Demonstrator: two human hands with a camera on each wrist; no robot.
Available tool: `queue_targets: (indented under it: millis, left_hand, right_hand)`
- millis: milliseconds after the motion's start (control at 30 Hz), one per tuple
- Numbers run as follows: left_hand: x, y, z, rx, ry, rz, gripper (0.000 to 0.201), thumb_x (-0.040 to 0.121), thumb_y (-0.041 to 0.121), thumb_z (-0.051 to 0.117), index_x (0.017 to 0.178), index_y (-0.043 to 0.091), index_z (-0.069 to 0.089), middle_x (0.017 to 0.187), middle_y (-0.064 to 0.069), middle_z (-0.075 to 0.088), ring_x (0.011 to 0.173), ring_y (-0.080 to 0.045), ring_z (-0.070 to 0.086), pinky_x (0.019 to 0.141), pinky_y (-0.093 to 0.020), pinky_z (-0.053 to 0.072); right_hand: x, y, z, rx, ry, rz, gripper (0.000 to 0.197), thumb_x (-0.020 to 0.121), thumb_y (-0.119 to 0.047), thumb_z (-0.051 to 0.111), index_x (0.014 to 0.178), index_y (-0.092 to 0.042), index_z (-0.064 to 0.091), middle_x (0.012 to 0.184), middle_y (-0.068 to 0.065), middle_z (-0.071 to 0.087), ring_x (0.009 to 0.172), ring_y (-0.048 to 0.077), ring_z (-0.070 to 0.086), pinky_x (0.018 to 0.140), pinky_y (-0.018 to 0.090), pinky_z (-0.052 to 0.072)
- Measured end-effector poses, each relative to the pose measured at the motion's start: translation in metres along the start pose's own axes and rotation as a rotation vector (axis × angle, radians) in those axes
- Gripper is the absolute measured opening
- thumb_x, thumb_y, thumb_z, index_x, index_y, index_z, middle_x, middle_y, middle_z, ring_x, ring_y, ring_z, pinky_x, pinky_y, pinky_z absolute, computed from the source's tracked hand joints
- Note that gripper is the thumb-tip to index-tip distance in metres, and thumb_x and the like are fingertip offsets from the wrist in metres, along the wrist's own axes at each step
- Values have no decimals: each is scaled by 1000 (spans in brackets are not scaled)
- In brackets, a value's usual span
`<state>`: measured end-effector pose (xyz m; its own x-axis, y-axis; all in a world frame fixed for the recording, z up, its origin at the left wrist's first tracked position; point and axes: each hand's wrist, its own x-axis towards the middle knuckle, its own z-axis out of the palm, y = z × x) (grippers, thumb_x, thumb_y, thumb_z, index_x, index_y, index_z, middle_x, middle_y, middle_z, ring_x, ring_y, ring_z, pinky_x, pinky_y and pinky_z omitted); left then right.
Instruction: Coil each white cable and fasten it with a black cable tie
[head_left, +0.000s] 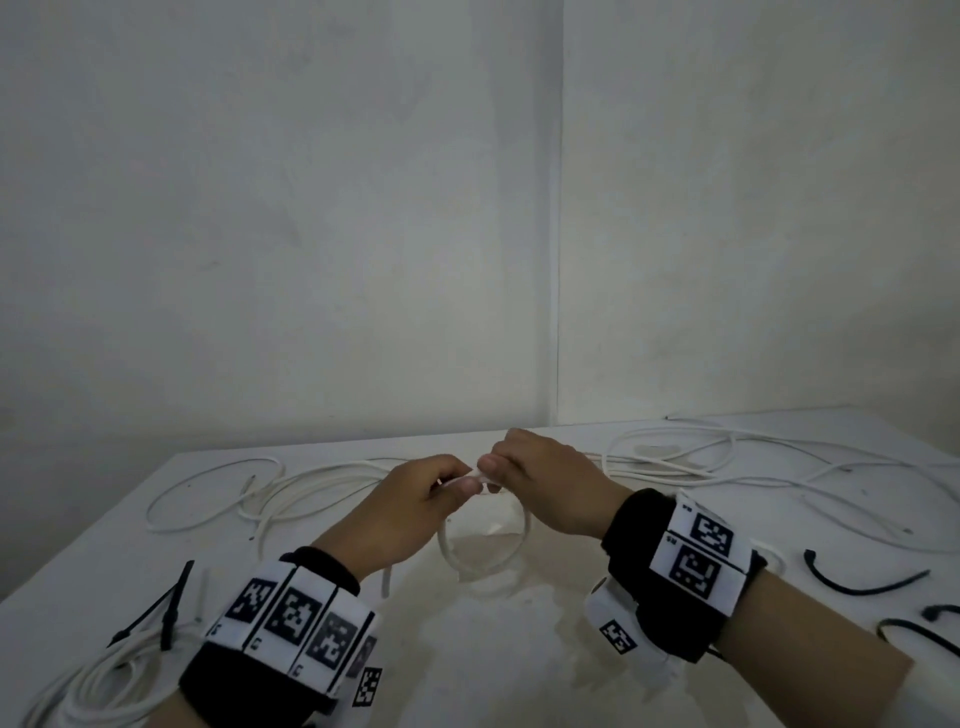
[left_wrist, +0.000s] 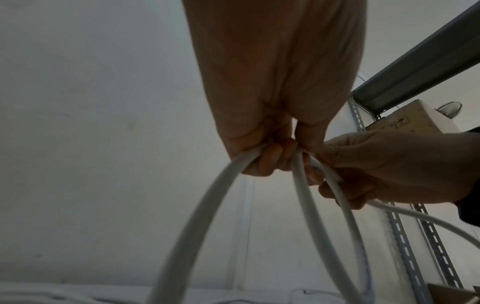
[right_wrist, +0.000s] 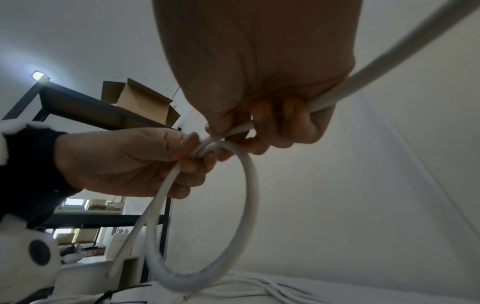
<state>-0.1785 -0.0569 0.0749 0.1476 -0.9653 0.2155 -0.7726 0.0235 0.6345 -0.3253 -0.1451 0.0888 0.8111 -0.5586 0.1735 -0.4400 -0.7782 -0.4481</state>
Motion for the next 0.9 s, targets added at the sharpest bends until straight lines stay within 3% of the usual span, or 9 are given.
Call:
queue_targets:
  millis: [100, 267, 333, 400, 500, 567, 633, 767, 900]
  left_hand:
    - [-2, -4, -5, -47, 81, -12, 19, 93, 29, 52, 74, 27, 54, 60, 10, 45, 49, 5, 43, 51, -12, 33]
    - [-6, -10, -6, -75, 74, -33, 15, 95, 24, 48, 84, 23, 58, 69, 12, 56, 51, 10, 47, 53, -9, 36]
    - [-6, -10, -3, -60, 76, -32, 18, 97, 25, 44, 83, 23, 55, 71, 12, 57, 56, 6, 48, 55, -10, 35]
    - [-3, -10, -2, -15, 73, -19, 19, 97, 27, 42, 83, 22, 53, 69, 10, 53, 60, -2, 45, 57, -14, 34]
    - [-1, -10, -2, 74, 57, -8, 20, 97, 33, 39, 79, 29, 47, 69, 7, 51, 61, -9, 44, 60, -23, 33]
    - [0, -9, -2, 104, 54, -6, 21, 97, 34, 38, 77, 32, 44, 71, 4, 51, 62, -12, 43, 61, -26, 32]
    - [0, -8, -1, 128, 51, 8, 20, 97, 35, 38, 78, 32, 45, 69, 6, 50, 61, -9, 42, 59, -25, 31]
    - [0, -7, -1, 70, 91, 38, 17, 96, 33, 43, 80, 33, 49, 67, 11, 53, 55, 1, 46, 53, -13, 33]
    - [-1, -8, -3, 64, 113, 39, 13, 96, 33, 44, 91, 25, 54, 68, 10, 54, 56, 3, 48, 53, -12, 35]
  right_hand:
    - [3, 4, 2, 144, 97, 4, 33, 98, -37, 34, 78, -21, 55, 87, -3, 46, 82, 16, 48, 76, 30, 34]
    - [7, 13, 10, 255, 119, 8, 36, 98, -32, 36, 66, -25, 51, 73, -8, 51, 69, 11, 48, 65, 25, 34]
    - [9, 13, 13, 293, 121, 7, 38, 99, -30, 36, 62, -27, 48, 66, -14, 50, 62, 3, 46, 61, 20, 35]
    - [11, 14, 14, 308, 135, -1, 40, 99, -27, 37, 61, -27, 48, 65, -12, 53, 62, 5, 48, 64, 22, 37]
    - [13, 16, 14, 337, 128, -16, 33, 98, -22, 39, 69, -22, 54, 66, -11, 58, 72, 15, 53, 76, 33, 43]
    - [12, 16, 14, 345, 97, -49, 25, 98, -21, 40, 82, -22, 60, 68, -12, 59, 75, 14, 54, 75, 33, 43]
    - [11, 14, 14, 312, 85, -76, 24, 97, -21, 42, 81, -25, 60, 65, -12, 58, 68, 11, 49, 68, 29, 39]
    - [11, 12, 12, 311, 142, -86, 37, 95, -19, 44, 61, -32, 51, 59, -11, 56, 59, 11, 44, 63, 27, 37]
    - [11, 13, 13, 371, 159, -65, 35, 95, -19, 45, 64, -30, 55, 60, -12, 60, 63, 11, 47, 64, 24, 39]
